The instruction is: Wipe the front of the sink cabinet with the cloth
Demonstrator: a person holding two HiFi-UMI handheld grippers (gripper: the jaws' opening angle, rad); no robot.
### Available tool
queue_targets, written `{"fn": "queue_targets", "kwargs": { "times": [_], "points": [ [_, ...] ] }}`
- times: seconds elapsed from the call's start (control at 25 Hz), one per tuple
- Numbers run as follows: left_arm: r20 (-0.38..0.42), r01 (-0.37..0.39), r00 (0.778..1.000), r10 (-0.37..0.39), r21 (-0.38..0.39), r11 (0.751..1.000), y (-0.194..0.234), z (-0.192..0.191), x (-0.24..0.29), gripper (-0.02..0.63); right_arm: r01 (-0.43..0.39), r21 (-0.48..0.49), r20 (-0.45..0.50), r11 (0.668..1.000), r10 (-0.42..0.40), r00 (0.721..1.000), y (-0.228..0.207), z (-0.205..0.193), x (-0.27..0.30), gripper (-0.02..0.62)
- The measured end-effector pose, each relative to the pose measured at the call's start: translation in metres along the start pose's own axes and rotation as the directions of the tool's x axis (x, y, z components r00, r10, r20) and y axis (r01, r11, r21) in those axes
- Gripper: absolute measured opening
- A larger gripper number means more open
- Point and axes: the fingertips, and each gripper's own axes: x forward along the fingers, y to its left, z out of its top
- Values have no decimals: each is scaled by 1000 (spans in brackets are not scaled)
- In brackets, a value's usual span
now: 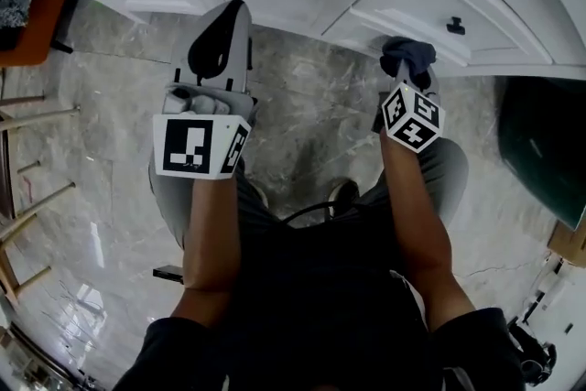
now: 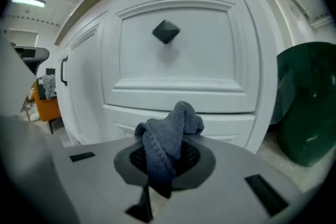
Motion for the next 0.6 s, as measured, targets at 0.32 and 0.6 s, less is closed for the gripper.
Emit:
{"fn": "queue_targets", "kwargs": {
  "times": [0.32, 0.6],
  "points": [
    [17, -20, 1000, 21, -43, 999, -3, 15, -20, 5, -277, 68, -53, 959, 281, 958, 131, 7, 17, 34],
    [4, -9, 1000, 9, -17, 1000, -4, 14, -23, 5, -207, 20, -221, 978, 206, 953, 77, -75, 36, 34]
  ]
}}
